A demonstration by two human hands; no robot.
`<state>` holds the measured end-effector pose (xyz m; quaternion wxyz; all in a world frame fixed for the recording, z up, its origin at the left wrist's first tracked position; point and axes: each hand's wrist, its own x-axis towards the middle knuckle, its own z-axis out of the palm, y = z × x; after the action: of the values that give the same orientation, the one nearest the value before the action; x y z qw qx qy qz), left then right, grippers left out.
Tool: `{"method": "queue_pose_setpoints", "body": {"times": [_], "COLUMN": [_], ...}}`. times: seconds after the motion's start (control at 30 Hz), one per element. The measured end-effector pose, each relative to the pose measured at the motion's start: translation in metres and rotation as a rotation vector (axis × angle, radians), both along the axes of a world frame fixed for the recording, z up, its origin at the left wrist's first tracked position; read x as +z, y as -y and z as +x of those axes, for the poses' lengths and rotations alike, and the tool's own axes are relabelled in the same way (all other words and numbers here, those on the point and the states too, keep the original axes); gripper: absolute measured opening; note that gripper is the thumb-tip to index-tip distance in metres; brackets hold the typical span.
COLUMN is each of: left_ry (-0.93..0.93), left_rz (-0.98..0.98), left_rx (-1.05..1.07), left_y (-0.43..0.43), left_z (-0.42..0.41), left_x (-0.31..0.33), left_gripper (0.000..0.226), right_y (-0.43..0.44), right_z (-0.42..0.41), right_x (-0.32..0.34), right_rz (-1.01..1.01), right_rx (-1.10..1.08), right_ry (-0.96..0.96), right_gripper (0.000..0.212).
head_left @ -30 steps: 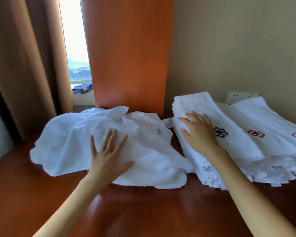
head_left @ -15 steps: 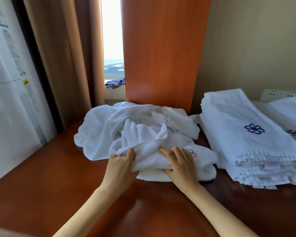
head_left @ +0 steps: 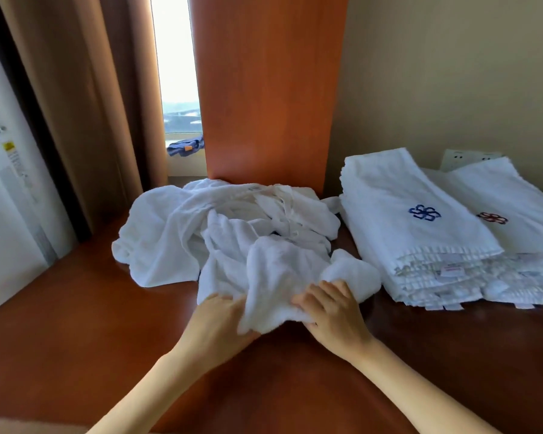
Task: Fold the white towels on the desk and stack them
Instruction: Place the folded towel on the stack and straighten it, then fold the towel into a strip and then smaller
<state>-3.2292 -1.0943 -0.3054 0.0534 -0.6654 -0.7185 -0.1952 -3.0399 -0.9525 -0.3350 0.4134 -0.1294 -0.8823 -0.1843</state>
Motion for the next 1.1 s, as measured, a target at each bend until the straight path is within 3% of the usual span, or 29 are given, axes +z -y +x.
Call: {"method": "queue_pose_setpoints", "body": {"times": [0.03, 0.1, 0.43, 0.53, 0.6, 0.67, 0.73, 0.83, 0.9, 0.97, 1.03, 1.1], "left_ry": [-0.016, -0.019, -0.234, -0.324, -0.304, -0.246, -0.268, -0.274, -0.237, -0.122, 0.06, 0.064], "left_rz": [-0.009, 0.04, -0.077, -0.136, -0.23, -0.335, -0.403, -0.42, -0.424, -0.546, -0.608, -0.418], "left_rx": [-0.08, -0.112, 0.216, 0.214, 0.164, 0.106, 0.076, 0.002, -0.1, -0.159, -0.154, -0.112], "left_y": [-0.008, -0.029, -0.137, -0.133, -0.115, -0.089, -0.065, -0.032, -0.013, -0.001, -0.005, -0.027], "left_z": [0.008, 0.013, 0.011, 0.019, 0.028, 0.042, 0.059, 0.085, 0.099, 0.107, 0.109, 0.102], "left_x": [-0.007, -0.018, -0.019, -0.012, -0.01, -0.008, -0.001, 0.01, 0.015, 0.023, 0.03, 0.036], "left_gripper": [0.016, 0.022, 0.04, 0.044, 0.045, 0.031, 0.026, 0.036, 0.047, 0.068, 0.078, 0.071], "right_y": [0.0, -0.004, -0.059, -0.059, -0.055, -0.047, -0.035, -0.014, -0.006, 0.004, 0.015, 0.023], "right_z": [0.003, 0.005, -0.034, -0.033, -0.024, -0.014, -0.001, 0.025, 0.05, 0.08, 0.11, 0.136], "right_x": [0.0, 0.0, 0.005, 0.009, 0.01, 0.012, 0.012, 0.01, 0.015, 0.016, 0.012, 0.009], "right_rz": [-0.048, -0.175, -0.549, -0.539, -0.487, -0.371, -0.137, 0.112, 0.061, -0.037, -0.18, -0.355], "right_rx": [0.019, -0.015, -0.354, -0.375, -0.38, -0.351, -0.167, 0.055, 0.046, -0.024, -0.152, -0.392], "right_ry": [0.049, 0.121, 0.169, 0.079, -0.045, -0.124, -0.021, 0.326, 0.35, 0.332, 0.363, 0.412], "right_gripper": [0.022, 0.028, 0.033, 0.038, 0.058, 0.081, 0.088, 0.069, 0.047, 0.04, 0.053, 0.064]}}
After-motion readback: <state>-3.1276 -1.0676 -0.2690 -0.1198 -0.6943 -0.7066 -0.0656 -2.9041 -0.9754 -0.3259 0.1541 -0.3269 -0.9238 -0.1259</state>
